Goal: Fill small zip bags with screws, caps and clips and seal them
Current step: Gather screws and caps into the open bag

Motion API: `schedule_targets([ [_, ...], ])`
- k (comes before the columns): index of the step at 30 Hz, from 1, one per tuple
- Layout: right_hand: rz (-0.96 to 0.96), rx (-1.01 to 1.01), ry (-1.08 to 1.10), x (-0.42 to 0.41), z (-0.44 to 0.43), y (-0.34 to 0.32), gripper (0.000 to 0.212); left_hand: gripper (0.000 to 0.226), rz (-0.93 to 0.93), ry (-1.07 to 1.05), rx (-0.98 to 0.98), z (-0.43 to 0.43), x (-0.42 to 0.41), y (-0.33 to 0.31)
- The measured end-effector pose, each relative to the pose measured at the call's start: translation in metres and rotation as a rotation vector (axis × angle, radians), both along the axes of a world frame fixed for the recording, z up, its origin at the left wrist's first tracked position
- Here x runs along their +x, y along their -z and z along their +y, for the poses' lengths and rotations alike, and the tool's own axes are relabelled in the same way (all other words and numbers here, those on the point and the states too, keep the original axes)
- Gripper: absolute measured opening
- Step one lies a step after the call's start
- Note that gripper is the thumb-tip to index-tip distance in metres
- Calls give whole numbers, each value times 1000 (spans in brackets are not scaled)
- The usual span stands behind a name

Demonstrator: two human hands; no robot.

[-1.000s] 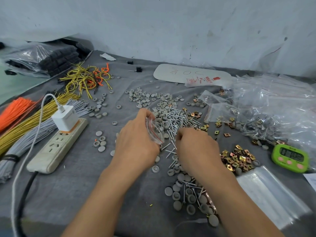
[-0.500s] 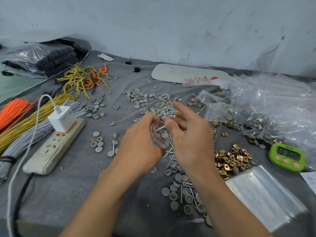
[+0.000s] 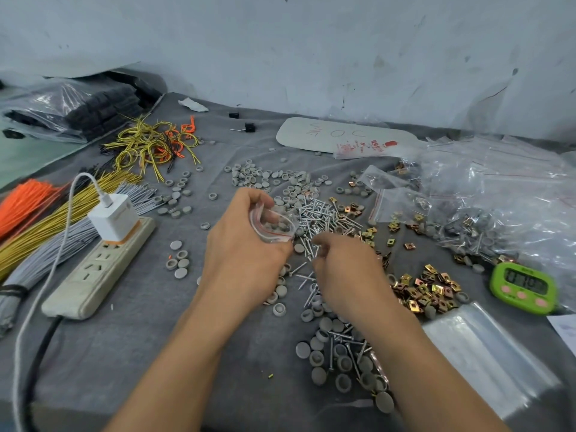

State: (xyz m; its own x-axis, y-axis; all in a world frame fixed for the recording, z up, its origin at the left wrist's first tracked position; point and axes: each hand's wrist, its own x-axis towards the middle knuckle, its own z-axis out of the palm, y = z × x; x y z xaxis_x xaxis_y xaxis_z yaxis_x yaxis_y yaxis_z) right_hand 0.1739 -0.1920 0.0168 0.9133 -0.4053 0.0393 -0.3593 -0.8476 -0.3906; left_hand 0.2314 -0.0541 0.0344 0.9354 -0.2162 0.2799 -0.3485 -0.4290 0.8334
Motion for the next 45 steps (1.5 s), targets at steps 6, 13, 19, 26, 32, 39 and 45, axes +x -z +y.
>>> schedule_targets([
  [6,109,-203,-128,-1,9,-1,10,39,-20,8,50,1,-1,3],
  [13,10,-150,-13,-3,11,-8,13,40,-25,15,97,1,0,5],
  [19,-563,403,56,-3,2,-18,14,45,-56,29,227,-2,0,7],
  [26,-496,427,-279,-10,10,-27,20,55,-93,213,266,-11,-8,9],
  [32,-615,682,-110,-5,-1,-27,19,60,-59,140,185,-6,-4,7],
  [39,-48,183,97,1,-10,-1,22,61,-27,-1,89,-1,2,6],
  [45,118,-140,-25,-1,7,0,9,64,-16,6,115,0,2,6],
])
